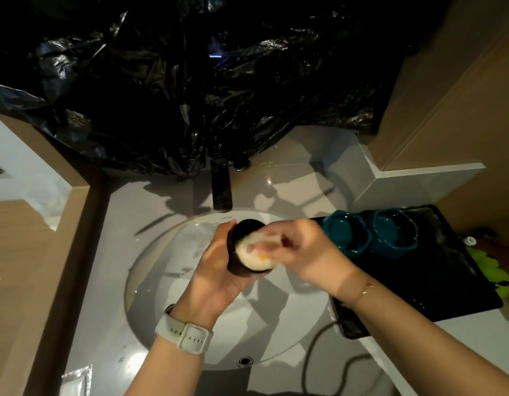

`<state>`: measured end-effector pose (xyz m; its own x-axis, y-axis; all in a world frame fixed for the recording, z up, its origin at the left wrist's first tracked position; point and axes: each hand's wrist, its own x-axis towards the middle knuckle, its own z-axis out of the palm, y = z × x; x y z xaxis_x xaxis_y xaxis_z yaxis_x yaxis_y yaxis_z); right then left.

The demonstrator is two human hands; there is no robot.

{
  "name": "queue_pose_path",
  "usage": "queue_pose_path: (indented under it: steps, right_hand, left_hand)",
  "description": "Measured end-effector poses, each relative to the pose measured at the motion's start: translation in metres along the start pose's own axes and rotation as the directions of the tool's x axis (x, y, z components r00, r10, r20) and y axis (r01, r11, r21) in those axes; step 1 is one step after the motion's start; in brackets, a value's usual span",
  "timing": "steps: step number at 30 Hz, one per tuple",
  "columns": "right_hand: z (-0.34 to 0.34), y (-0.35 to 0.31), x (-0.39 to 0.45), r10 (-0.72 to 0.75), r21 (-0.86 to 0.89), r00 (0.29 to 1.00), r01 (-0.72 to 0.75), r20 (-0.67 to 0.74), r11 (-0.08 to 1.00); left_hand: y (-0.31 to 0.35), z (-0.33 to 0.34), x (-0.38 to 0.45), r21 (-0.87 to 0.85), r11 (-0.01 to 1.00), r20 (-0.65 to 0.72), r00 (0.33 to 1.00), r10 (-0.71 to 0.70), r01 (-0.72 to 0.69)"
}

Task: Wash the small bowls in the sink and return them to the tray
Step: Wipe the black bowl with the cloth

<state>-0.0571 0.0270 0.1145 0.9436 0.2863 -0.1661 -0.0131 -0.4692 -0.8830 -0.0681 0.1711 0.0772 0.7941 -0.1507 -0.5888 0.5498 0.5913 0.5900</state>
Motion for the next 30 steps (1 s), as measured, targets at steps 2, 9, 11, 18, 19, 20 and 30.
queue_pose_path:
  steps: [2,9,11,18,19,20,30]
  right_hand:
    - [-0.016,-0.005,-0.006,0.152,0.407,0.98,-0.087,-0.13,0.909]
    - [-0.001,0.019,-0.03,0.473,0.784,0.853,-0.133,-0.221,0.606]
    - [0.021,0.018,-0.037,0.39,0.748,0.91,-0.163,-0.137,0.644]
    - [0.05,0.01,-0.032,0.259,0.616,0.953,-0.11,-0.158,0.78]
    - [0.051,0.012,-0.03,0.266,0.609,0.947,-0.106,-0.179,0.786]
    - [0.052,0.015,-0.029,0.272,0.604,0.942,-0.101,-0.198,0.791]
    - [0.037,0.039,-0.024,-0.019,-0.035,0.953,0.009,-0.301,0.999]
  left_hand:
    - [0.003,-0.005,-0.001,-0.111,0.992,0.002,0.998,0.058,-0.057]
    - [-0.003,-0.012,-0.018,-0.016,0.921,0.038,0.92,0.389,-0.389]
    - [-0.008,-0.008,-0.021,0.145,0.874,0.038,0.885,0.464,-0.464]
    - [-0.03,0.005,-0.033,0.367,0.741,0.113,0.818,0.564,-0.562]
    - [-0.032,0.005,-0.034,0.391,0.723,0.134,0.812,0.568,-0.57]
    - [-0.034,0.004,-0.035,0.411,0.707,0.153,0.808,0.57,-0.576]
    - [-0.012,-0.008,-0.045,0.704,0.643,0.213,0.954,0.213,-0.301]
